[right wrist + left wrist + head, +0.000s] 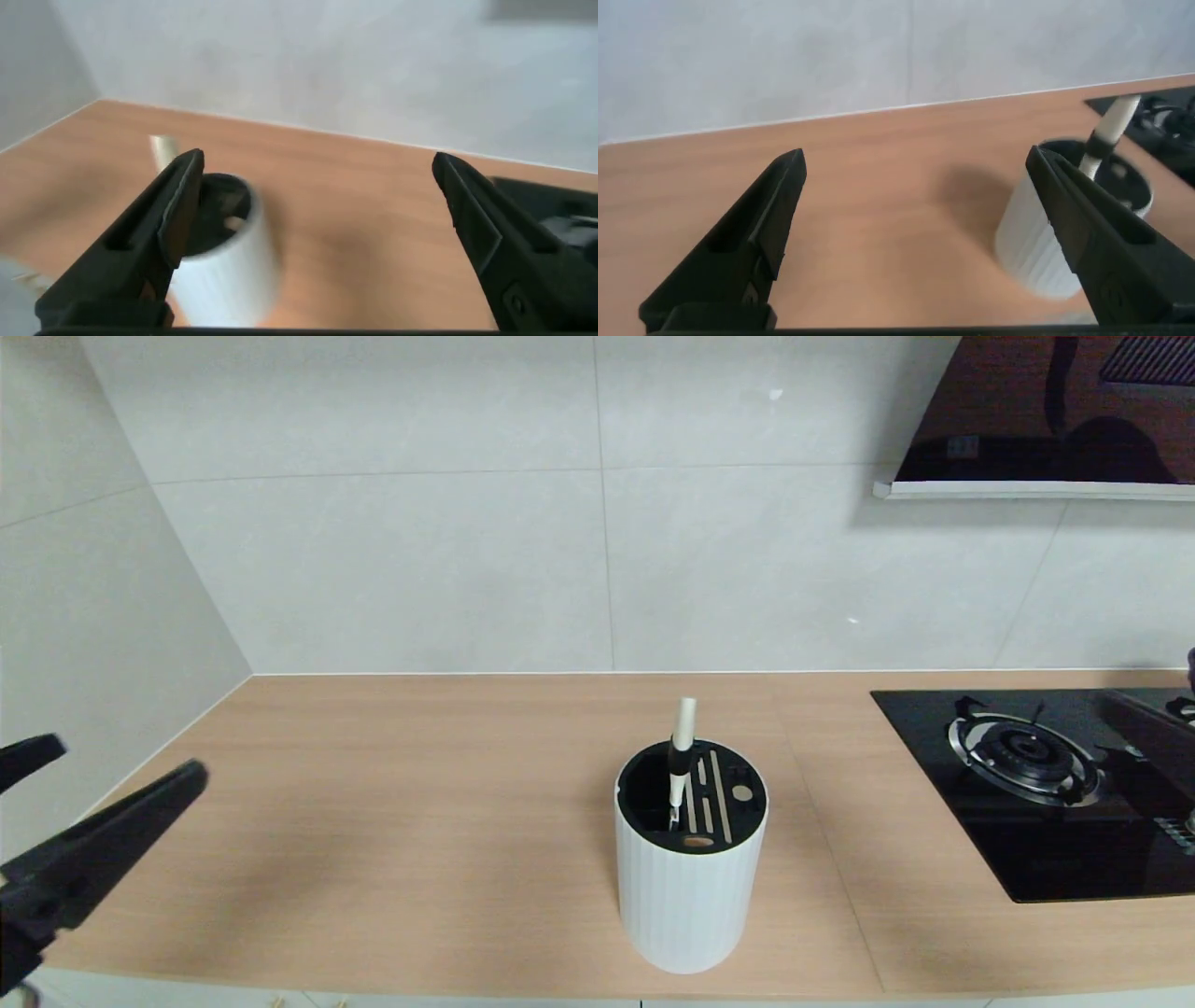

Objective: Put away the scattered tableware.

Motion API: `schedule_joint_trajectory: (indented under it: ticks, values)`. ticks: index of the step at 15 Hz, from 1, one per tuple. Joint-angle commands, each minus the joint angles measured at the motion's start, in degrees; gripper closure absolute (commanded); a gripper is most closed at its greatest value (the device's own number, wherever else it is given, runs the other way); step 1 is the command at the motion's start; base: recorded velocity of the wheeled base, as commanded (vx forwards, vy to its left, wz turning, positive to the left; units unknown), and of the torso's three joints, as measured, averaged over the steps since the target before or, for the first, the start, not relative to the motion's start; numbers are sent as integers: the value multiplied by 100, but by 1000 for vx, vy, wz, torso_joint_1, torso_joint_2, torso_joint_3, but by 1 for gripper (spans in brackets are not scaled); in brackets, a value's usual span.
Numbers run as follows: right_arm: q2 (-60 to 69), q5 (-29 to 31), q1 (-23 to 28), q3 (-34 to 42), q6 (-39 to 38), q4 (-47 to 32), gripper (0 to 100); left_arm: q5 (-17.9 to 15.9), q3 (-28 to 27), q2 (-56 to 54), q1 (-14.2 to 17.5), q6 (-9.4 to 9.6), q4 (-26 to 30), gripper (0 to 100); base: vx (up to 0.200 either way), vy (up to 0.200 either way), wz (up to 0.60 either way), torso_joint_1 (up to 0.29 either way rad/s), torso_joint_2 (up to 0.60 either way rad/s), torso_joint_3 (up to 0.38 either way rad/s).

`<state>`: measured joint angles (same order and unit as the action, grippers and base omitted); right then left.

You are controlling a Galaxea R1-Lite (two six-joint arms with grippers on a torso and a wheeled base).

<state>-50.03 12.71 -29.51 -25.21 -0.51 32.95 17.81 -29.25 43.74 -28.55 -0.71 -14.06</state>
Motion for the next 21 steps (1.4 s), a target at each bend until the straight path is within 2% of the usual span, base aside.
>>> schedule_joint_trajectory:
  ticks: [1, 4, 5, 7, 10, 11, 13, 16, 19, 21]
  values:
    - [2129, -173, 1079, 192, 95, -1282, 0, -23, -55, -1737, 719, 106, 1230, 0, 0, 0, 0, 0, 0, 0]
    - [3676, -190, 1818, 122, 104, -2900, 0, -41, -11, -2880, 1677, 431, 2012, 0, 0, 0, 0, 0, 0, 0]
    - [4019, -243, 1967, 104, 104, -3154, 0, -41, -11, -3135, 1915, 466, 2100, 0, 0, 0, 0, 0, 0, 0]
    - [4449, -217, 2187, 122, 104, -3436, 0, -41, 24, -3601, 2275, 466, 2126, 0, 0, 0, 0, 0, 0, 0]
    - [4687, -410, 2811, 201, 86, -3515, 0, -58, 437, -4172, 2741, 475, 2144, 0, 0, 0, 0, 0, 0, 0]
    - [4933, -691, 2934, 350, 104, -3612, 0, -32, 710, -4374, 2829, 554, 2161, 0, 0, 0, 0, 0, 0, 0]
    - [5003, -806, 2960, 737, 86, -3664, 0, -14, 1035, -4374, 2837, 545, 2135, 0, 0, 0, 0, 0, 0, 0]
    - [5003, -850, 2960, 1625, 104, -3620, 0, -322, 1536, -4374, 2837, 545, 2109, 0, 0, 0, 0, 0, 0, 0]
    - [5003, -911, 2960, 2521, 139, -2996, 0, -770, 2520, -4374, 2837, 519, 1212, 0, 0, 0, 0, 0, 0, 0]
    - [5003, -946, 2960, 2521, 130, -2952, 0, -955, 2898, -4374, 2837, 519, 834, 0, 0, 0, 0, 0, 0, 0]
